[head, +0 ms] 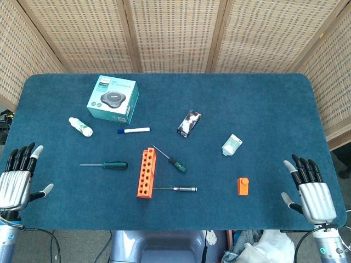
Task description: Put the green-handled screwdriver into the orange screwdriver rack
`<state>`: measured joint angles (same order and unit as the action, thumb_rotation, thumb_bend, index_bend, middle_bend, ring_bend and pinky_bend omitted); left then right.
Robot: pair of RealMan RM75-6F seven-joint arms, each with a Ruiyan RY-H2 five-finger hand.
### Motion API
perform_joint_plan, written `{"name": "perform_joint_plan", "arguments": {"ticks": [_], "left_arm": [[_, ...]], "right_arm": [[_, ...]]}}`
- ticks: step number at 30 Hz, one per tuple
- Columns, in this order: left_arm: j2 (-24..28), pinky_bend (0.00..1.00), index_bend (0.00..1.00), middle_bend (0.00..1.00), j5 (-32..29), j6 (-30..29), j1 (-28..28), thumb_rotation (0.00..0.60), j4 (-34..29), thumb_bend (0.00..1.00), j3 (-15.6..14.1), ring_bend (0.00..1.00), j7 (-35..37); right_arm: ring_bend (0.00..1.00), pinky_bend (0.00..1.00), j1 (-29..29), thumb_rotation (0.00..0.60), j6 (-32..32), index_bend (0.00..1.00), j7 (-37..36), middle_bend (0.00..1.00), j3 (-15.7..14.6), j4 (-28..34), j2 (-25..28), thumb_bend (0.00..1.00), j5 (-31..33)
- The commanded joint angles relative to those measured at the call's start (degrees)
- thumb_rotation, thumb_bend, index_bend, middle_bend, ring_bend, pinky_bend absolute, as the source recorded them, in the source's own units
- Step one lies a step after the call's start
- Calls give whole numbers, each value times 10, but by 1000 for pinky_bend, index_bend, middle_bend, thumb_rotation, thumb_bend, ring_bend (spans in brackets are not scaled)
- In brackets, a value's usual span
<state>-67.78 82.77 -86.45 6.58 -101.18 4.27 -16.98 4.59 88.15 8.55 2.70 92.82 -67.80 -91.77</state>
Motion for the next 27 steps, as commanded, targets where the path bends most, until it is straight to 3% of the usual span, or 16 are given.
{"name": "perform_joint_plan", "arguments": {"ticks": [1,27], "left_arm": [[0,0,73,0,0,0,0,600,0,98,0,0,-1],[-1,0,74,0,0,6,4,600,0,98,0,0,3]], "right_arm": [[0,0,0,600,-1,85,-1,0,0,0,1,231,1],[0,0,-4,600,-1,85,-5,0,-1,5,7,231,7]]}}
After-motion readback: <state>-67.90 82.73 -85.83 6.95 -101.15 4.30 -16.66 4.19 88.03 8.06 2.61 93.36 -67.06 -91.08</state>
